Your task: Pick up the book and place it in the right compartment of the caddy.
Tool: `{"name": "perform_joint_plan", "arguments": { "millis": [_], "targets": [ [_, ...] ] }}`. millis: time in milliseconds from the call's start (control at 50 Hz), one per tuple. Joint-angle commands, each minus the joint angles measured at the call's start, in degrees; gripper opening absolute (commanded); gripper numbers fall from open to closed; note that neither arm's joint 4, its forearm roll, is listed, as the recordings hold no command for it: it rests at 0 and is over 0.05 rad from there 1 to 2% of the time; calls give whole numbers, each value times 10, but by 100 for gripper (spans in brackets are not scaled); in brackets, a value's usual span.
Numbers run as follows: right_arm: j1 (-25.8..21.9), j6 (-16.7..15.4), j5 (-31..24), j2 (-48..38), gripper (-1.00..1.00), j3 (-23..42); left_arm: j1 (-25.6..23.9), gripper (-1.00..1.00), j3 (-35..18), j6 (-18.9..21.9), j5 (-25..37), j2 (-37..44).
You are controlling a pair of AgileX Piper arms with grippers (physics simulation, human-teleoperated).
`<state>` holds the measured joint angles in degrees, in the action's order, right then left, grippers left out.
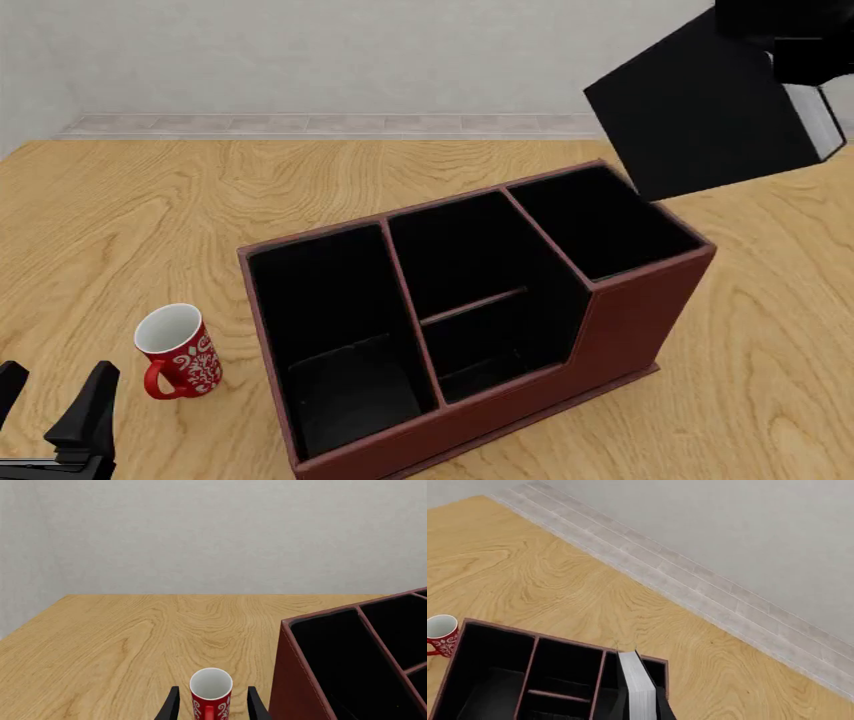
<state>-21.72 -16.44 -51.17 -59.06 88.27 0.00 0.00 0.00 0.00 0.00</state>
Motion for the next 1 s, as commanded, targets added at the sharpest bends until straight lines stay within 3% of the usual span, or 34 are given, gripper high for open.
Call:
{"name": "perform_joint_plan", "arguments": {
  "millis": [20, 1000],
  "targets": [
    [5, 15, 7, -9, -100, -6, 0, 100, 0, 0, 0, 0],
    [25, 37, 44, 5, -100, -70, 0, 100, 0, 0, 0, 0]
  ]
}}
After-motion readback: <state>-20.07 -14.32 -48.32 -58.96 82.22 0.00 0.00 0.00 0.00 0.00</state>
